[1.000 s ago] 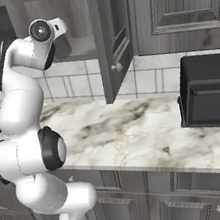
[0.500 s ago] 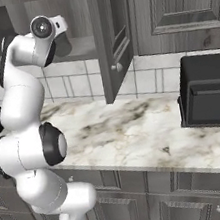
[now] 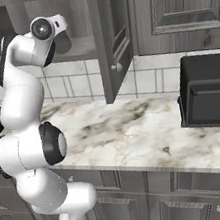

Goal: Pick the jar and candle from the dining table and place them in the open cabinet. Close the cabinet after placing the objects.

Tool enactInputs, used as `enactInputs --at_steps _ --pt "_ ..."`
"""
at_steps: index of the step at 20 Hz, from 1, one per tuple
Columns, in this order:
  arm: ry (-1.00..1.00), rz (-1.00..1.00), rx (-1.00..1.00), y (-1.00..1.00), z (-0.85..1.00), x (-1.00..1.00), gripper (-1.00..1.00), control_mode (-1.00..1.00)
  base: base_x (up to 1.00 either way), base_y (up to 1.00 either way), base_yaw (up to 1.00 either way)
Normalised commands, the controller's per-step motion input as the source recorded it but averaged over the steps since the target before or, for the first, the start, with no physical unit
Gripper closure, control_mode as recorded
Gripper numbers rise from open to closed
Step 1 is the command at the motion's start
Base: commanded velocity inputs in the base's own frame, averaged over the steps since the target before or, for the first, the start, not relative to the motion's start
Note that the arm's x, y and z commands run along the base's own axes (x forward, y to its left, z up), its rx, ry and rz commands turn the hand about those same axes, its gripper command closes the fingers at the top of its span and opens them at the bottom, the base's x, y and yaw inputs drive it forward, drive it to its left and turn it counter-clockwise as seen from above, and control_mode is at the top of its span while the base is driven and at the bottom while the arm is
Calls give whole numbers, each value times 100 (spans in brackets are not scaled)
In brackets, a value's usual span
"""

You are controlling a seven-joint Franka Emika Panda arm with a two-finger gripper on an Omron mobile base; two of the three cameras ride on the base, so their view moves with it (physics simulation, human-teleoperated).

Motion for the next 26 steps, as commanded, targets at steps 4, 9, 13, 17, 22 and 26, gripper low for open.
enactInputs --at_steps 4,9,13,17,22,26 --pt "-5 0 0 0 0 19 100 -100 0 0 0" --pt "0 0 2 -1 -11 39 100 -100 0 0 0" --pt "5 0 11 0 -18 33 100 -100 0 0 0" --pt "11 0 17 0 -13 18 100 -100 0 0 0" --pt "15 0 17 0 -6 19 100 -100 0 0 0" --pt "13 0 9 0 0 22 100 -100 0 0 0"
